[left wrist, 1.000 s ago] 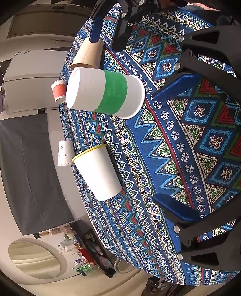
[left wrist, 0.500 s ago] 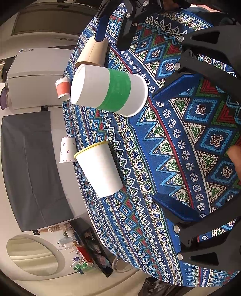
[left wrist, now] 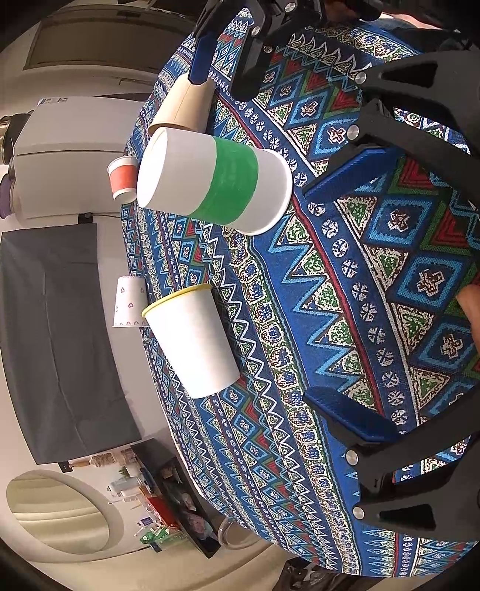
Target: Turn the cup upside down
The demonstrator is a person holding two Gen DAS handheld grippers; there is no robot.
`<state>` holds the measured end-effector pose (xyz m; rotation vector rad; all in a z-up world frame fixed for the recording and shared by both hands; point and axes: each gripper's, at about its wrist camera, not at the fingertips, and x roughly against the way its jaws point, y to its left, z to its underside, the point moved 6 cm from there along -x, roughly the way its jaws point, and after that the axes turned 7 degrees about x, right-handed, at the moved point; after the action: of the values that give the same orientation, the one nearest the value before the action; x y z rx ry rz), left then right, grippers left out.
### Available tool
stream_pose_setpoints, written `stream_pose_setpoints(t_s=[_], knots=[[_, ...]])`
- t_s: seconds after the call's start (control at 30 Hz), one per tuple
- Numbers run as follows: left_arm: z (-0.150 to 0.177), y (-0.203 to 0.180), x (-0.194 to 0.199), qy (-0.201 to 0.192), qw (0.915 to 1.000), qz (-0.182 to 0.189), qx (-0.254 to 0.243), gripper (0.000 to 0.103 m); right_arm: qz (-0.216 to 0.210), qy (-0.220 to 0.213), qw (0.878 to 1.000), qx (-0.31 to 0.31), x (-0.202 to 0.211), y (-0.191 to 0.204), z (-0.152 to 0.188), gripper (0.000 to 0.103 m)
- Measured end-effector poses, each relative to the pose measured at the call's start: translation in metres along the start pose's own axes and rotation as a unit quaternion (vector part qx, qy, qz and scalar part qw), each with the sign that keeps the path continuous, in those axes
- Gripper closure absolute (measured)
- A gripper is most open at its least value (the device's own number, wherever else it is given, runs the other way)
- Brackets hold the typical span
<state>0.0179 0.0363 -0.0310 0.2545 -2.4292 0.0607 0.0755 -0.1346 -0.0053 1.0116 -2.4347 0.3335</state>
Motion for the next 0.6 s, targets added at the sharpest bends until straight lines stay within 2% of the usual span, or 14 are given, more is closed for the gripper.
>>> stream_pose_setpoints(t_s=[0.6], knots=[[0.0002, -0.0022, -0.0012, 0.001, 1.0, 0.003, -0.005, 0.006, 0.0, 0.0, 1.0, -0.001, 0.0002, 0.0001, -0.0003, 0.009]])
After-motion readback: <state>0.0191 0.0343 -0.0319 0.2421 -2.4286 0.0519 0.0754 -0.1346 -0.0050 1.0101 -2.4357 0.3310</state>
